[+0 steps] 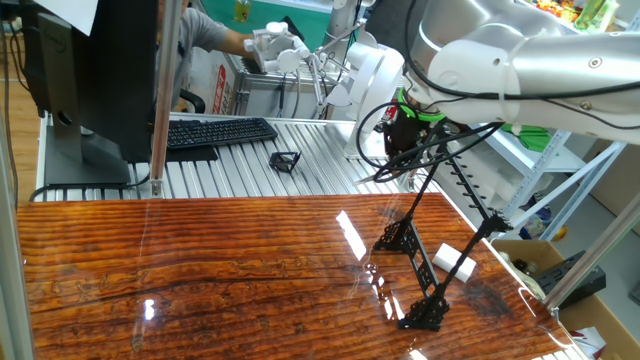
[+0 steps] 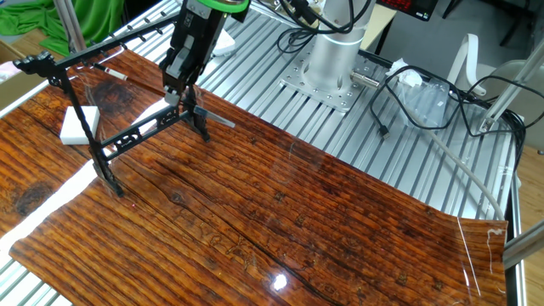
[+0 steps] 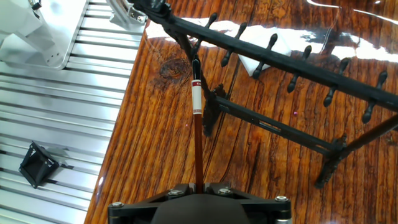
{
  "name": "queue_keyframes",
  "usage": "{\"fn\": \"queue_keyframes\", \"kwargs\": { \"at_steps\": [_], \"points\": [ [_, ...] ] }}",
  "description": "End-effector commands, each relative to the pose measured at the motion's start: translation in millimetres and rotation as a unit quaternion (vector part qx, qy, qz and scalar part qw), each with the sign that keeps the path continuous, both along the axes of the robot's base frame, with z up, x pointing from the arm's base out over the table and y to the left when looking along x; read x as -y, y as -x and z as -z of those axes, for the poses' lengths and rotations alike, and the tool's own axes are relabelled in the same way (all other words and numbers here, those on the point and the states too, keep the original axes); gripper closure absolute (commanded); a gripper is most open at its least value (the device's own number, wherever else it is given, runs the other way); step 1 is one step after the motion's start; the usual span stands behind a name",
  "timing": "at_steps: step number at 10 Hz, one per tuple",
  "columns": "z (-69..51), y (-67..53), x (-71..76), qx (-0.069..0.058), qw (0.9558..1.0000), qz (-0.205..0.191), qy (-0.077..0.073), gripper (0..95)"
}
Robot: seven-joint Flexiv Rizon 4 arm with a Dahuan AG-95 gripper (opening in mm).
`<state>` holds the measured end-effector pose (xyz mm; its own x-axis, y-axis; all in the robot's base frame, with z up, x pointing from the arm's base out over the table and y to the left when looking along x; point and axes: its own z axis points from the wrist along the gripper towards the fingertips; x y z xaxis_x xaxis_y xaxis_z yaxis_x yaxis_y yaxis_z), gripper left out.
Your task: Place the brush on the pen rack
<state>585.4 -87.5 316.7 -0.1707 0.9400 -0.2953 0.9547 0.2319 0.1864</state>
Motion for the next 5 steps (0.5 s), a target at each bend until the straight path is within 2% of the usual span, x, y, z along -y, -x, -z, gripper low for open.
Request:
{"fn": "queue_keyframes", "kwargs": {
  "at_steps": [1, 5],
  "points": [
    [0.9, -0.9, -0.2, 0.000, 1.0000, 0.001, -0.002, 95.0],
    [3.9, -2.4, -1.3, -0.001, 1.0000, -0.001, -0.002, 95.0]
  ]
}}
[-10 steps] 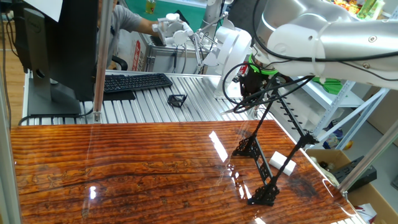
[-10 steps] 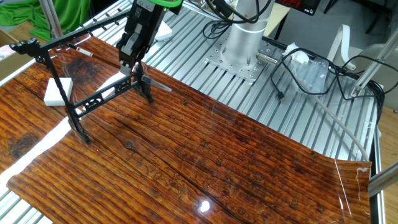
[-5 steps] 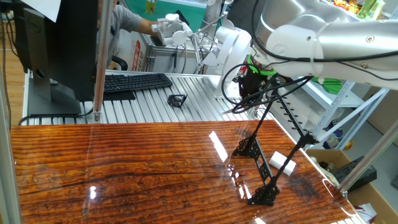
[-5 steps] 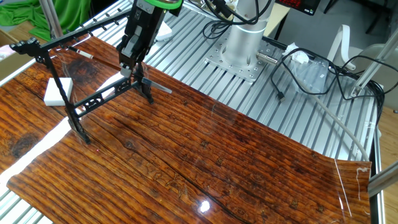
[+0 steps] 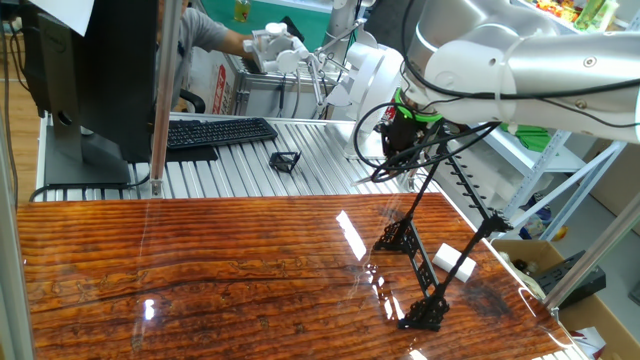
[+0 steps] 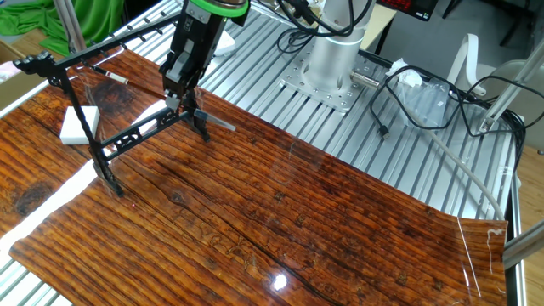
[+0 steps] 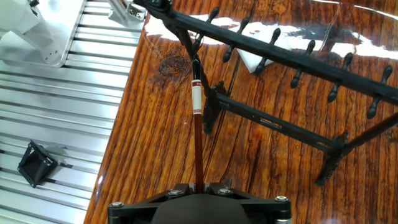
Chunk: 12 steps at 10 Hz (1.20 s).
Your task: Place the brush on the pen rack
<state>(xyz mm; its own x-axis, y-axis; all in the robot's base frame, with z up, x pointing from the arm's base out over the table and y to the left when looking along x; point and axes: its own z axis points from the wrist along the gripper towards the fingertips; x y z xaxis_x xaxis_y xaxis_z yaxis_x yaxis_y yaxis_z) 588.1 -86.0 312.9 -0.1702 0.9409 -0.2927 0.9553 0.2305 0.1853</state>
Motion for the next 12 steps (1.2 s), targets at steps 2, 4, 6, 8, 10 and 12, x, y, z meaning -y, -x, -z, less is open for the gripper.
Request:
{"fn": "queue_keyframes", "kwargs": {
  "at_steps": [2, 4, 6, 8, 10, 12],
  "points": [
    [0.8, -0.7, -0.3, -0.001, 1.0000, -0.002, 0.000, 95.0],
    [0.3, -2.1, -0.4, -0.003, 1.0000, -0.002, 0.002, 95.0],
    [-0.6, -2.9, -0.2, -0.006, 1.0000, -0.004, 0.006, 95.0],
    [-2.9, -7.1, 0.6, -0.008, 1.0000, -0.003, 0.003, 95.0],
    [-4.5, -10.1, 1.5, -0.011, 0.9999, -0.004, 0.000, 95.0],
    [-4.7, -10.4, 1.6, -0.011, 0.9999, -0.004, -0.001, 95.0]
  ]
}}
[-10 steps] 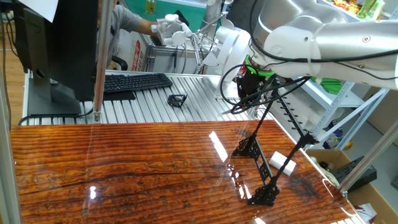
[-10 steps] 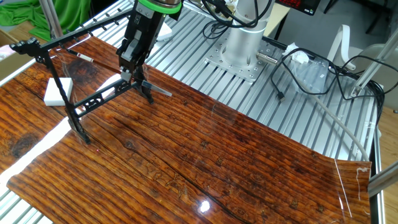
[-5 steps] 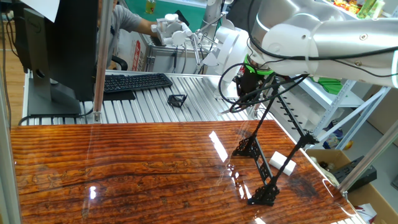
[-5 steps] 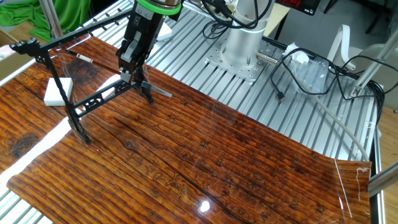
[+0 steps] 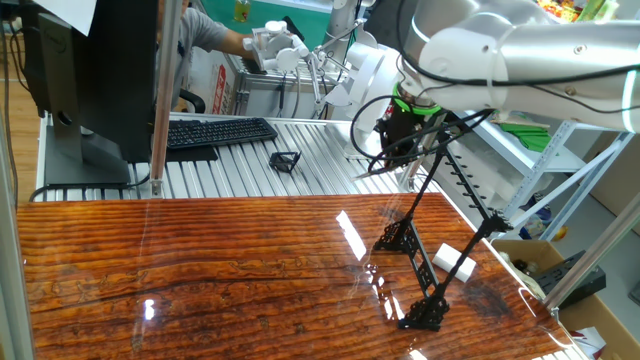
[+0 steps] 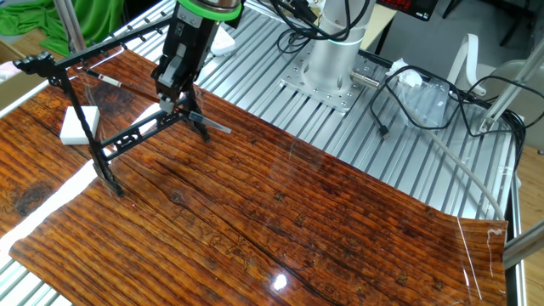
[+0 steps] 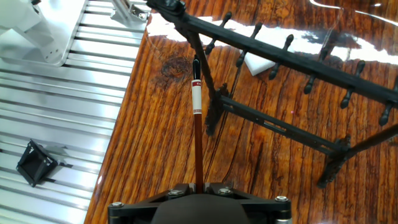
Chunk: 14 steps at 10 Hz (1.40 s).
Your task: Place the brush on the pen rack
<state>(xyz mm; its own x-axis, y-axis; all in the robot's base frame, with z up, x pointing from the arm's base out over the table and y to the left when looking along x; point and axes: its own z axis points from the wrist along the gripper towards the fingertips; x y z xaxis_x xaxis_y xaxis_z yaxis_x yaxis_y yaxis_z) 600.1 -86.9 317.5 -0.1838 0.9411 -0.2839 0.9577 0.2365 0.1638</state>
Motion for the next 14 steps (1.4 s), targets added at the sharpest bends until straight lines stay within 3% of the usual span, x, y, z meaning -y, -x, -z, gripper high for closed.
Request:
{"fn": "queue_keyframes", "kwargs": {
  "at_steps": [1, 14],
  "points": [
    [-0.1, 1.6, 0.7, 0.000, 1.0000, 0.000, 0.000, 95.0],
    [1.6, -0.1, 0.7, -0.008, 0.9998, -0.007, -0.014, 95.0]
  ]
}}
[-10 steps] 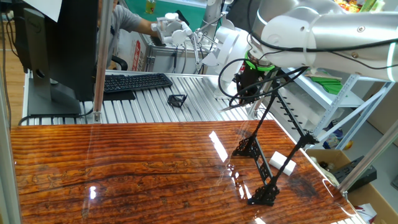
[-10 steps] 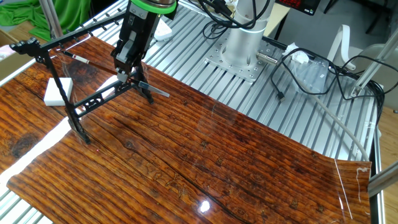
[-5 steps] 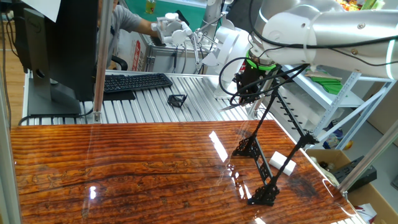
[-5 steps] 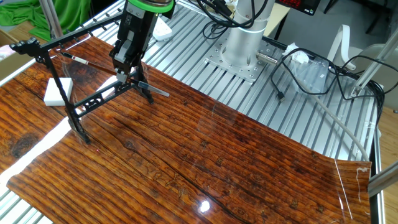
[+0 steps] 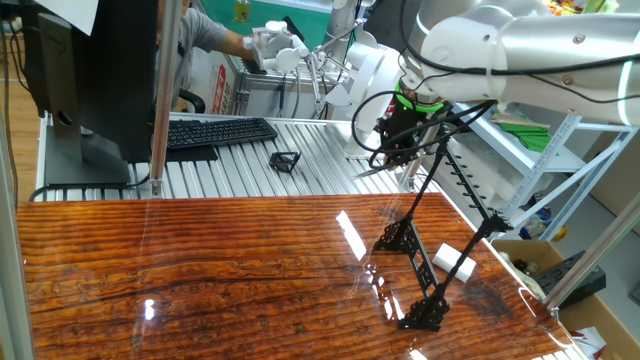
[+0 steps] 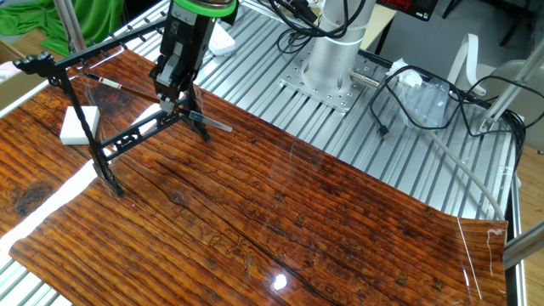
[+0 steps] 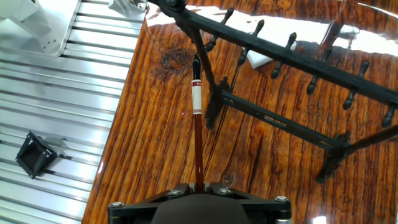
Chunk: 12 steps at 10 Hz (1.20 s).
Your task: Place the brush on the pen rack
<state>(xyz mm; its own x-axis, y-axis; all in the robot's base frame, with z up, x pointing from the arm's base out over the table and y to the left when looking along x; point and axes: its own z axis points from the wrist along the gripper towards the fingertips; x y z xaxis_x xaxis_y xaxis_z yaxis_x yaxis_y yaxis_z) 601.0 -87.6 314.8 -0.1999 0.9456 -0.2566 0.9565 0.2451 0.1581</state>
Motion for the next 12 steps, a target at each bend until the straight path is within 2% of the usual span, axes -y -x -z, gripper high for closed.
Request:
{"fn": "queue_keyframes", "kwargs": {
  "at_steps": [1, 3, 9, 12],
  "points": [
    [-1.4, 1.0, 0.6, -0.006, 1.0000, -0.002, -0.004, 95.0],
    [-5.0, 2.1, 5.5, -0.012, 0.9998, -0.013, -0.009, 95.0],
    [-6.4, 2.8, 8.1, -0.011, 0.9997, -0.022, -0.006, 95.0],
    [-4.4, 2.9, 12.5, -0.012, 0.9993, -0.033, -0.010, 95.0]
  ]
}}
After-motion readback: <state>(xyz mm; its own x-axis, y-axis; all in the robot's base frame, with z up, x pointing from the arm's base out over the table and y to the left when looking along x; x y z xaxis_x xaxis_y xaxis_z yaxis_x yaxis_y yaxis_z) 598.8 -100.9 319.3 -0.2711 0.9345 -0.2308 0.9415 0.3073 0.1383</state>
